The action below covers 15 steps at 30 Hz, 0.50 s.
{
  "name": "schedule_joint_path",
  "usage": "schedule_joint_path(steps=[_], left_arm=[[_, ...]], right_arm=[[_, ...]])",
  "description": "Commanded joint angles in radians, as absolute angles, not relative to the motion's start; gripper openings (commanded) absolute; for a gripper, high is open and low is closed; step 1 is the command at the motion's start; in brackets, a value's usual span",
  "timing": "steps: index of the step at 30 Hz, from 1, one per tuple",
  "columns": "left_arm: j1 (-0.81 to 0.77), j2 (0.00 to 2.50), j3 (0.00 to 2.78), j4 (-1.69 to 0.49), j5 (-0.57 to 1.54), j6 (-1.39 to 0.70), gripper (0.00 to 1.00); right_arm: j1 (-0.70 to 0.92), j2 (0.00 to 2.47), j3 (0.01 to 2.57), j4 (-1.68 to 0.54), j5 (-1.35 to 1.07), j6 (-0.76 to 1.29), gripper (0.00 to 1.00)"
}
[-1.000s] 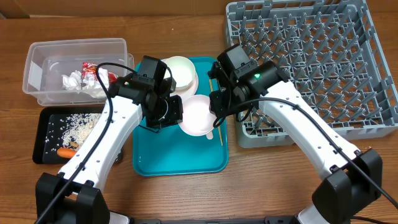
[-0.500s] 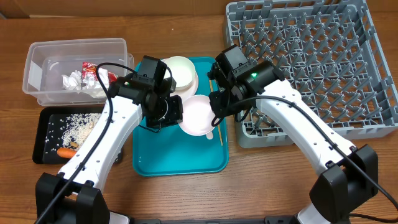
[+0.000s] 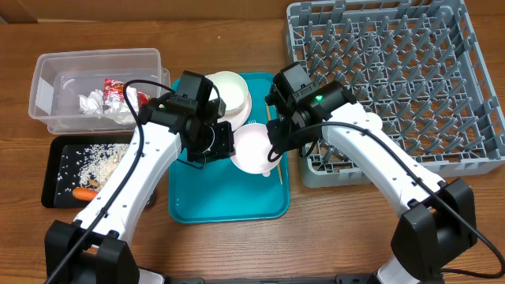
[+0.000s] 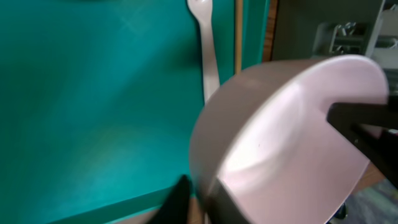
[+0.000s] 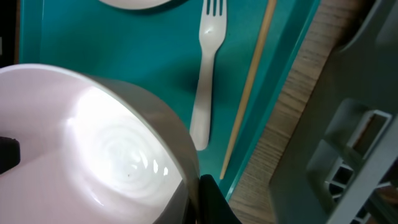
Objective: Sort waste into correct bins and load items into the dishwasher
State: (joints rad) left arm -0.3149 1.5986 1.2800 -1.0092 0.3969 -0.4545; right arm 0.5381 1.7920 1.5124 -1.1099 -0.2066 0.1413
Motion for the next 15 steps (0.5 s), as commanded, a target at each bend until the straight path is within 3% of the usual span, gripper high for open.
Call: schedule_joint_path(steps=[1, 2, 4, 15], left_arm=[[-0.316, 1.580, 1.299, -1.005, 0.423, -0.440, 0.34], [-0.316, 1.580, 1.300, -1.001, 0.429, -0.440, 0.42], [-0.315, 1.580, 1.300, -0.992, 0.449, -0.435, 0.48], [-0.307, 1.579, 1.472, -1.032, 0.517, -0.289, 0.50]], right_arm=[[0.545, 1.784, 1.511, -1.093, -0.236, 0.151, 0.04], [0.545, 1.784, 1.511, -1.089, -0.237, 0.159, 0.04], [0.545, 1.784, 1.511, -1.086, -0.236, 0.162, 0.04], [0.542, 1.784, 1.511, -1.057, -0.142, 0.161, 0.04]])
